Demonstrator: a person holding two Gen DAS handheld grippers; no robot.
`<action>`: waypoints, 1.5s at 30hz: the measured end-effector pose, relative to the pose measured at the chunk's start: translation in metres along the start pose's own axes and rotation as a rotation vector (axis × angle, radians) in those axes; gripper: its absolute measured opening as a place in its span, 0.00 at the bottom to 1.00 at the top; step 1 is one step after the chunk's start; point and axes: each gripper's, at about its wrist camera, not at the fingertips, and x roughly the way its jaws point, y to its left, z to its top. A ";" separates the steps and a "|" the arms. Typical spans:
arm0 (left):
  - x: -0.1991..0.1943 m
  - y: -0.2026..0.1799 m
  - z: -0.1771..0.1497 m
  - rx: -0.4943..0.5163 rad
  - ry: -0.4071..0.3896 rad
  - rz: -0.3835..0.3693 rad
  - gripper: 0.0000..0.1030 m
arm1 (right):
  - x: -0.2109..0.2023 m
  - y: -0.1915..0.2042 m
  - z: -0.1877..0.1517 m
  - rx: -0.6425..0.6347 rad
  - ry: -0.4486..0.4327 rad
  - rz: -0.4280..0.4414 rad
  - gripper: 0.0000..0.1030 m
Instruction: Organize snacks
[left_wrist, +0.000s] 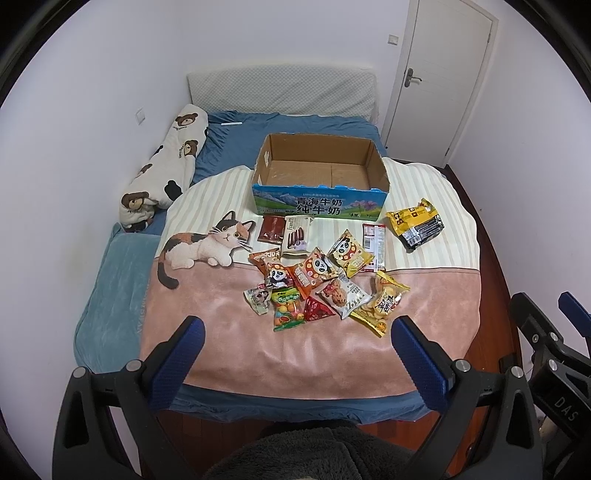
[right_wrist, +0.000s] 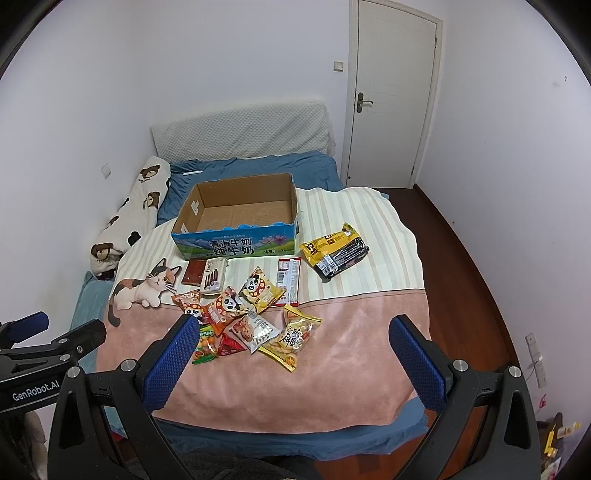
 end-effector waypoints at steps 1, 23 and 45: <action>0.000 -0.005 0.001 -0.001 0.000 -0.001 1.00 | 0.000 0.000 0.000 0.001 -0.001 0.000 1.00; 0.002 -0.011 0.002 -0.003 0.000 -0.002 1.00 | 0.001 0.003 0.003 -0.001 -0.002 0.002 1.00; 0.000 -0.015 0.004 -0.006 0.002 -0.004 1.00 | 0.000 0.002 0.003 -0.002 -0.001 0.004 1.00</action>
